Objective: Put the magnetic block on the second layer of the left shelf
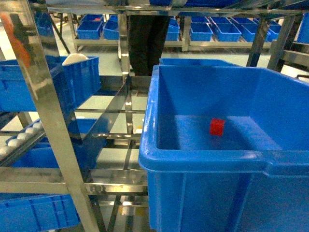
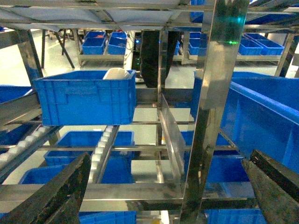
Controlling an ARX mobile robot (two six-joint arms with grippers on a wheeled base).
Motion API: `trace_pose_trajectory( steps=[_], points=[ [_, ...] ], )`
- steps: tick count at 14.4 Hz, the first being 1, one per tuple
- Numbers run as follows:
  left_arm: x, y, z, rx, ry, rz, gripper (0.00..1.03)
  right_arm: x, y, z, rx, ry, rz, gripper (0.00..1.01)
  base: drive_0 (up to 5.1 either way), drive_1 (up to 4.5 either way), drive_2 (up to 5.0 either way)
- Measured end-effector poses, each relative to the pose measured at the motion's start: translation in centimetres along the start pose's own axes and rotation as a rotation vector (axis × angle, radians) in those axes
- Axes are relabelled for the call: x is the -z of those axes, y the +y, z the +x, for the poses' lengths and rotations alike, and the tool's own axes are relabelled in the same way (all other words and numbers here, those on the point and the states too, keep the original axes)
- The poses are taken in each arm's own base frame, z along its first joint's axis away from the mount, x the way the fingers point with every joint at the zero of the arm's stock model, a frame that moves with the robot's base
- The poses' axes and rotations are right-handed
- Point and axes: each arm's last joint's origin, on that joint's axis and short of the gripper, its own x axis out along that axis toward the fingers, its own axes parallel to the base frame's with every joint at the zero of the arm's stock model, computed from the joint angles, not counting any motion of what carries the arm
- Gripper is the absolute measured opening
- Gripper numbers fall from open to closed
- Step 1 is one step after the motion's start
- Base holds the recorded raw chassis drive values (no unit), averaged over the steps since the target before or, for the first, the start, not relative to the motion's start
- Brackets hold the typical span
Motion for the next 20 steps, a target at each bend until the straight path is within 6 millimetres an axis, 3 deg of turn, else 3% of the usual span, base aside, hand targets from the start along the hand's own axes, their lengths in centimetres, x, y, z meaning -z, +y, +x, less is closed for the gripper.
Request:
trace_pose_trajectory(
  steps=[7,8,15,20],
  points=[
    [0.0,0.0,0.0,0.0,-0.001,0.0,0.98,0.4,0.0,-1.4,0.001,0.017,0.0,0.02,0.0,0.0,0.0],
    [0.0,0.0,0.0,0.0,0.0,0.0,0.98,0.3,0.0,-1.4,0.001,0.011,0.0,0.07,0.0,0.0,0.0],
    [0.0,0.0,0.0,0.0,-0.001,0.0,0.98,0.4,0.0,-1.4,0.001,0.014,0.0,0.99,0.0,0.0,0.0],
    [0.0,0.0,0.0,0.0,-0.001,0.0,0.98,0.4,0.0,-1.4,0.001,0.014,0.0,0.98,0.0,0.0,0.0]
  ],
)
